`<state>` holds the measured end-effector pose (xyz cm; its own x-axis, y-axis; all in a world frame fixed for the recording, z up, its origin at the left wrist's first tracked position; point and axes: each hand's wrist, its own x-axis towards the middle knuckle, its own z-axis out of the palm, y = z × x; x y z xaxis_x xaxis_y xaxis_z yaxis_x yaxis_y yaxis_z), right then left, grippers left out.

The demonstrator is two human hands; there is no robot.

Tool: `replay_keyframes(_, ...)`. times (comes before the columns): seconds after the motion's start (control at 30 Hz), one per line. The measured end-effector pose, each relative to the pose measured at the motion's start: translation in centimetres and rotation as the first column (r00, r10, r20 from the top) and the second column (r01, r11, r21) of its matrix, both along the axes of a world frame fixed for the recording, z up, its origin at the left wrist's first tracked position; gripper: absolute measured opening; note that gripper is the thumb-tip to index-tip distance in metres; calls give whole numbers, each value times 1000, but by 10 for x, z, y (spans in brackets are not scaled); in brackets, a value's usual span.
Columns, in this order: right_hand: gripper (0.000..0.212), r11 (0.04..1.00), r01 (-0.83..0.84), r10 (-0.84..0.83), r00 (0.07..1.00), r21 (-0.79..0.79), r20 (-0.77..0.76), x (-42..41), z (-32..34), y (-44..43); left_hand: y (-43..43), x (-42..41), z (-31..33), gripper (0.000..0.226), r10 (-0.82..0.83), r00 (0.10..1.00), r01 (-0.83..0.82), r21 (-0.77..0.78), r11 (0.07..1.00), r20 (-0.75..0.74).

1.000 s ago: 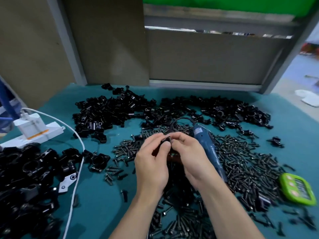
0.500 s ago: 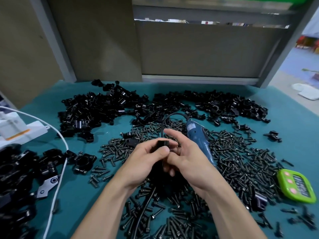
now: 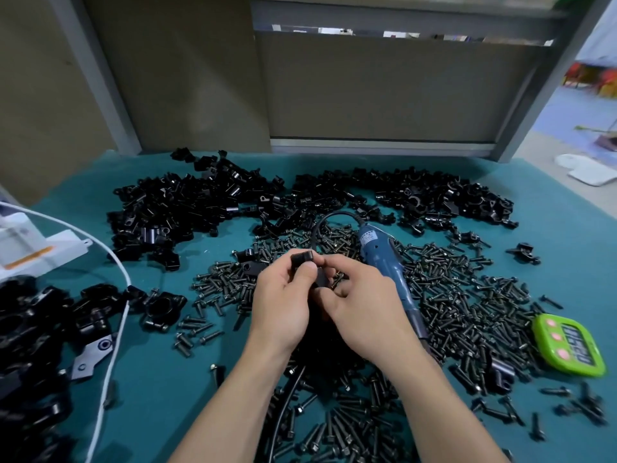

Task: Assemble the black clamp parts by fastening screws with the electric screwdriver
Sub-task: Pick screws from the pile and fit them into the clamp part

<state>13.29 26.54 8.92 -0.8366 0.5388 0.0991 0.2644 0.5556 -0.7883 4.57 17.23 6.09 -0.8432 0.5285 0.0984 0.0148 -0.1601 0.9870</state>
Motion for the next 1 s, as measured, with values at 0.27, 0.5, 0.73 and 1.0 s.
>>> replay_keyframes(0.27,25,996,85,-85,996,7,-6,0,17,14,0,-11,-4,38,71,996,-74,-54,996,-62)
replay_keyframes(0.5,29,968,80,-119,981,236,156,-78,39,68,8,-24,-1,43,138,988,-140,28,990,68)
replay_keyframes(0.73,47,896,-233,32,884,379,467,-162,25,85,24,-42,8,42,73,981,-88,78,993,182)
replay_keyframes(1.0,41,868,-140,-40,937,476,348,-172,14,80,24,-47,5,43,1,982,-10,49,999,191)
